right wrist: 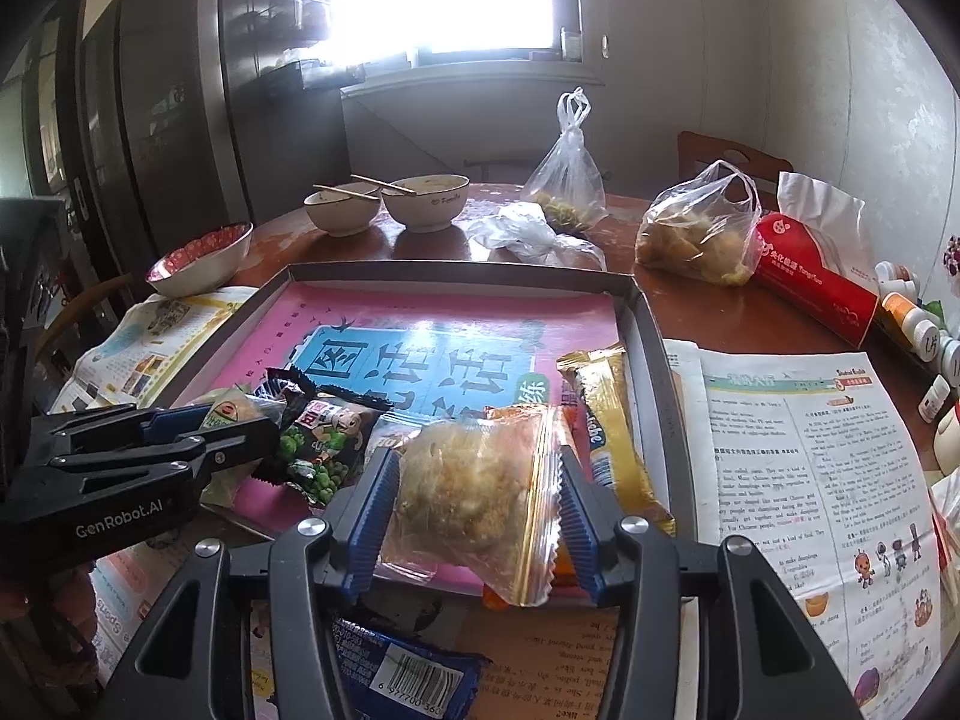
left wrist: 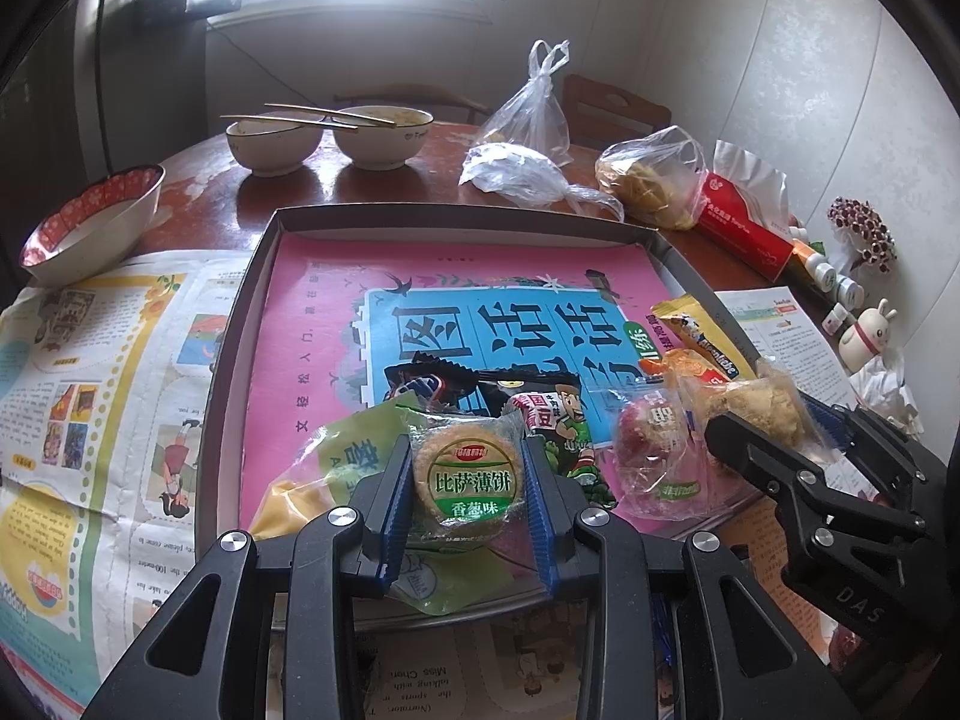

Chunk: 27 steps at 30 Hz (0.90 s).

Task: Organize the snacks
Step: 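Lower the cookie pack into the tray with the left gripper while the right lowers the pastry bag, then open both grippers to release the two packs in the tray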

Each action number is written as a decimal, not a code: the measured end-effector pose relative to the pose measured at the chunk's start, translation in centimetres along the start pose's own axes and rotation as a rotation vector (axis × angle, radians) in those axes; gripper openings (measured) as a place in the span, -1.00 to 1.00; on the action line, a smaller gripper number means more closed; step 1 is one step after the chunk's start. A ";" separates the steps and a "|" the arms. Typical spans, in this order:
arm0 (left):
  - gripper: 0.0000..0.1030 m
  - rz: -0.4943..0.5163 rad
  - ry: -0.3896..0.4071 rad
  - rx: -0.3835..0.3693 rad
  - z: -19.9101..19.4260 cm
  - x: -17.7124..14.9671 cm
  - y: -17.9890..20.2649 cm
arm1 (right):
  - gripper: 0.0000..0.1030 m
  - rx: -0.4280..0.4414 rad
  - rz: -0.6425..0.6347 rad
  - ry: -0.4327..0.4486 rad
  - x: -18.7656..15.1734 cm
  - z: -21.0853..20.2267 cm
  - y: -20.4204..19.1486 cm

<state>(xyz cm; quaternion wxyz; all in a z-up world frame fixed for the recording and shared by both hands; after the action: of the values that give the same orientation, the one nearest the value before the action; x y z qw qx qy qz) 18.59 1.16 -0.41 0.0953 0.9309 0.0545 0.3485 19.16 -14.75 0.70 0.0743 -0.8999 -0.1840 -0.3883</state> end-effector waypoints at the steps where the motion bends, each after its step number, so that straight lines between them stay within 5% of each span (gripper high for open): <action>1: -0.32 0.000 0.000 0.001 0.0 0.0 0.0 | 0.11 0.001 -0.003 0.001 0.0 -0.1 0.0; 27: -0.23 0.011 0.000 0.010 -0.9 -0.3 0.4 | 0.26 -0.018 0.015 0.025 -0.5 -1.9 1.2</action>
<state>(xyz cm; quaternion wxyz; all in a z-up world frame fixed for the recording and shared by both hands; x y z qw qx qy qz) 17.80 0.89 0.20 0.0885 0.9316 0.0509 0.3489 18.07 -16.55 1.63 0.0715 -0.8970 -0.1730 -0.4005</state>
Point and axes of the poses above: each gripper's, at about its wrist camera, not at the fingertips, and z roughly the way its jaws point, y to its right, x to its top, the point moved 1 cm from there along z, roughly the way its jaws point, and after that the axes turned 3 degrees about -z, right-handed, at the moved point
